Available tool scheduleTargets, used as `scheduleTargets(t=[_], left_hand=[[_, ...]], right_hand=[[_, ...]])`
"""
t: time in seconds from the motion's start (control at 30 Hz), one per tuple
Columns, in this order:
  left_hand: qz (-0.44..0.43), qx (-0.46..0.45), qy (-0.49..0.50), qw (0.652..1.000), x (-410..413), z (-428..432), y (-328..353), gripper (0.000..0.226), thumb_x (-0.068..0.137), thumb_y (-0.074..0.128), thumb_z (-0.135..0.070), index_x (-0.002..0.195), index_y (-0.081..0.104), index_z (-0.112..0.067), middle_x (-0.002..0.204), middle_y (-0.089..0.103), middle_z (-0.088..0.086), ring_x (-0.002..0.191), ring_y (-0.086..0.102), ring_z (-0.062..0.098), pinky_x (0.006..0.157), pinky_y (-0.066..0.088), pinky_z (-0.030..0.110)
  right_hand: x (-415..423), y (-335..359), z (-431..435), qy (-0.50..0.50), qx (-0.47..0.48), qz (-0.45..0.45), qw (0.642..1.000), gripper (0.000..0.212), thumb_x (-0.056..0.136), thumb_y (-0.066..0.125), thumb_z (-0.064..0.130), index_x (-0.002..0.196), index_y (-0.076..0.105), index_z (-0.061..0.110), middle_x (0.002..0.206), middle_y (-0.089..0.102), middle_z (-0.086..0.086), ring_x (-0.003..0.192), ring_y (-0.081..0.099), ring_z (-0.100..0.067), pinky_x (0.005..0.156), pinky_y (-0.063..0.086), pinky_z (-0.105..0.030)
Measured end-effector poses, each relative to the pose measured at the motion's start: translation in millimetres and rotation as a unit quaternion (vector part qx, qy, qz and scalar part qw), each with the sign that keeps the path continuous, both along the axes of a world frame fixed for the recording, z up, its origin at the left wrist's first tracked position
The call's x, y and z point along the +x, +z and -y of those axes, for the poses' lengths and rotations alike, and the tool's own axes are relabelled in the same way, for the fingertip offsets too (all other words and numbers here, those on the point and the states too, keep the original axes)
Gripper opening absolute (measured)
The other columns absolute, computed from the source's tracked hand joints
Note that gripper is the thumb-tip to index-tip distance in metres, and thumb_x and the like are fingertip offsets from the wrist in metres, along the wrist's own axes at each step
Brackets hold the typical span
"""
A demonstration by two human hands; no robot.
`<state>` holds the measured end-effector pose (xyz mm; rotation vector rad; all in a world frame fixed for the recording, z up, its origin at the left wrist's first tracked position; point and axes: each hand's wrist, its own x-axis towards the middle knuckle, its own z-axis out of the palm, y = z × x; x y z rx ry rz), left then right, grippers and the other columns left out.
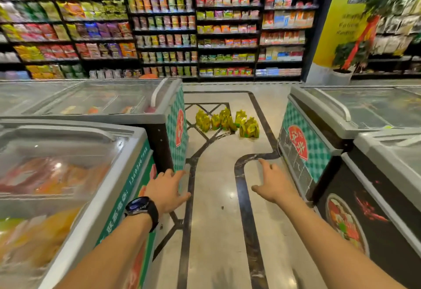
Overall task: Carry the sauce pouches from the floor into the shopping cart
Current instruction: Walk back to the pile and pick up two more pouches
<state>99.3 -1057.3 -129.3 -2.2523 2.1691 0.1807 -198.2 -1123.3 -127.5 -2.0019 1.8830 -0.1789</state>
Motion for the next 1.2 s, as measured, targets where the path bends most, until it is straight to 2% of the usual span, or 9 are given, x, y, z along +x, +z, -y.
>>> scheduleTargets(t=[0.07, 0.17, 0.4, 0.67, 0.87, 1.07, 1.2], left_hand=[[0.011, 0.003, 0.004, 1.0, 10.2, 50.2, 0.7, 0.073, 0.088, 0.051, -0.065, 0.149, 0.028, -0.033, 0.131, 0.052, 0.004, 0.12, 0.053, 0.025, 0.106, 0.044, 0.047], [0.024, -0.007, 0.003, 1.0, 26.7, 134.5, 2.9, 0.076, 0.089, 0.051, -0.064, 0.152, 0.027, -0.03, 0.136, 0.05, 0.006, 0.123, 0.051, 0.027, 0.101, 0.048, 0.046], [0.017, 0.013, -0.039, 0.999, 50.9, 317.2, 6.6, 0.076, 0.09, 0.051, -0.063, 0.153, 0.025, -0.03, 0.148, 0.045, 0.007, 0.131, 0.049, 0.029, 0.102, 0.048, 0.043], [0.024, 0.007, -0.065, 0.998, 49.8, 516.6, -3.8, 0.073, 0.091, 0.049, -0.063, 0.151, 0.027, -0.029, 0.142, 0.047, 0.007, 0.129, 0.049, 0.028, 0.098, 0.048, 0.041], [0.032, 0.041, -0.064, 0.997, 33.3, 668.6, -24.8, 0.07, 0.091, 0.049, -0.062, 0.149, 0.03, -0.029, 0.135, 0.05, 0.007, 0.123, 0.052, 0.029, 0.095, 0.051, 0.043], [0.018, 0.04, -0.054, 0.998, 36.6, 806.1, -32.5, 0.068, 0.092, 0.048, -0.06, 0.149, 0.031, -0.027, 0.136, 0.05, 0.007, 0.122, 0.052, 0.029, 0.093, 0.051, 0.043], [0.018, 0.057, -0.041, 0.997, 58.0, 897.3, -48.4, 0.069, 0.092, 0.049, -0.059, 0.15, 0.03, -0.028, 0.139, 0.05, 0.007, 0.122, 0.053, 0.028, 0.095, 0.05, 0.043]], right_hand=[[16.4, -1.1, 51.8, 0.01, 0.0, 0.003, 1.0, 0.095, 0.081, 0.069, 0.044, 0.154, 0.012, 0.025, 0.151, 0.031, -0.014, 0.135, 0.04, -0.035, 0.103, 0.045, -0.046], [38.2, -6.0, 122.9, 0.016, 0.001, -0.002, 1.0, 0.094, 0.081, 0.069, 0.044, 0.153, 0.012, 0.026, 0.152, 0.028, -0.013, 0.136, 0.039, -0.036, 0.102, 0.045, -0.048], [52.7, 7.1, 269.8, -0.02, -0.006, -0.017, 1.0, 0.092, 0.08, 0.072, 0.037, 0.152, 0.017, 0.025, 0.145, 0.034, -0.014, 0.131, 0.042, -0.036, 0.099, 0.046, -0.047], [47.0, -16.4, 462.1, -0.049, 0.009, -0.013, 0.999, 0.086, 0.08, 0.07, 0.045, 0.149, 0.024, 0.024, 0.148, 0.032, -0.013, 0.133, 0.039, -0.037, 0.1, 0.046, -0.05], [34.6, -50.4, 618.9, -0.049, 0.058, 0.001, 0.997, 0.088, 0.081, 0.069, 0.044, 0.151, 0.02, 0.023, 0.145, 0.032, -0.013, 0.132, 0.04, -0.036, 0.098, 0.046, -0.046], [40.7, -68.8, 766.0, -0.033, 0.091, 0.02, 0.995, 0.086, 0.079, 0.07, 0.046, 0.148, 0.024, 0.021, 0.141, 0.038, -0.015, 0.127, 0.046, -0.037, 0.099, 0.046, -0.047], [64.4, -83.0, 865.8, -0.024, 0.102, 0.031, 0.994, 0.087, 0.08, 0.07, 0.046, 0.149, 0.026, 0.018, 0.147, 0.034, -0.014, 0.132, 0.043, -0.034, 0.102, 0.044, -0.045]])
